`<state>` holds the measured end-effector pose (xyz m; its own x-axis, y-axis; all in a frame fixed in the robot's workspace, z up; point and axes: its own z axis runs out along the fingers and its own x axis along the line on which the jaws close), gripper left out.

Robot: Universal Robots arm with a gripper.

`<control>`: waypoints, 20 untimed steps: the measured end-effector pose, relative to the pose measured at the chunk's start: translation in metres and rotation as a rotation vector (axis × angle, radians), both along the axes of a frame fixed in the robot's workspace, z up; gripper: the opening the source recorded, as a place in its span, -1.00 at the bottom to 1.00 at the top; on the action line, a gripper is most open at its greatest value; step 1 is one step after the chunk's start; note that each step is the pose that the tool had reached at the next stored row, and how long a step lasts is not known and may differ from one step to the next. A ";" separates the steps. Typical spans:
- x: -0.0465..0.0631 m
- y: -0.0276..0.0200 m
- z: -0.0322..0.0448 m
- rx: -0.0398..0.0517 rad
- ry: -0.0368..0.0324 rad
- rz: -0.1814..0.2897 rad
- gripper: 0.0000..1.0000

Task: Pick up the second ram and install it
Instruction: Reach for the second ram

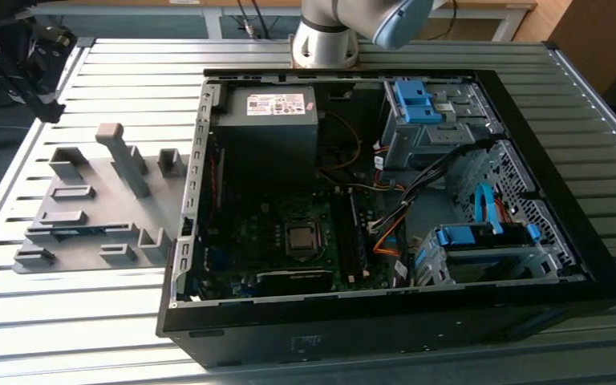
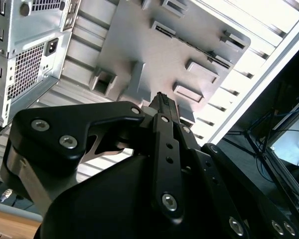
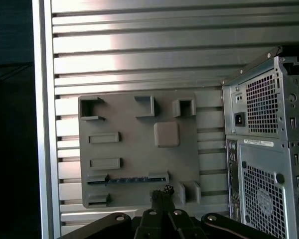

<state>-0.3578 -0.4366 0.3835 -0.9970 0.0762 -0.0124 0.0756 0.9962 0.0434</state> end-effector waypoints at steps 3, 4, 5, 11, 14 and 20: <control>-0.005 -0.0021 0.0000 0.0000 0.0001 0.000 -0.79; -0.006 -0.0026 -0.0001 0.0000 0.0000 0.000 -0.79; -0.008 -0.0029 -0.0001 0.0000 0.0000 0.000 -0.79; -0.020 -0.0039 -0.0003 0.0000 0.0000 0.000 -0.79; -0.024 -0.0050 -0.0004 0.0000 0.0000 0.000 -0.79; -0.033 -0.0095 -0.0007 -0.0011 0.0000 0.000 -0.79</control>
<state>-0.3910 -0.4461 0.3828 -0.9970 0.0762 -0.0124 0.0756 0.9962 0.0424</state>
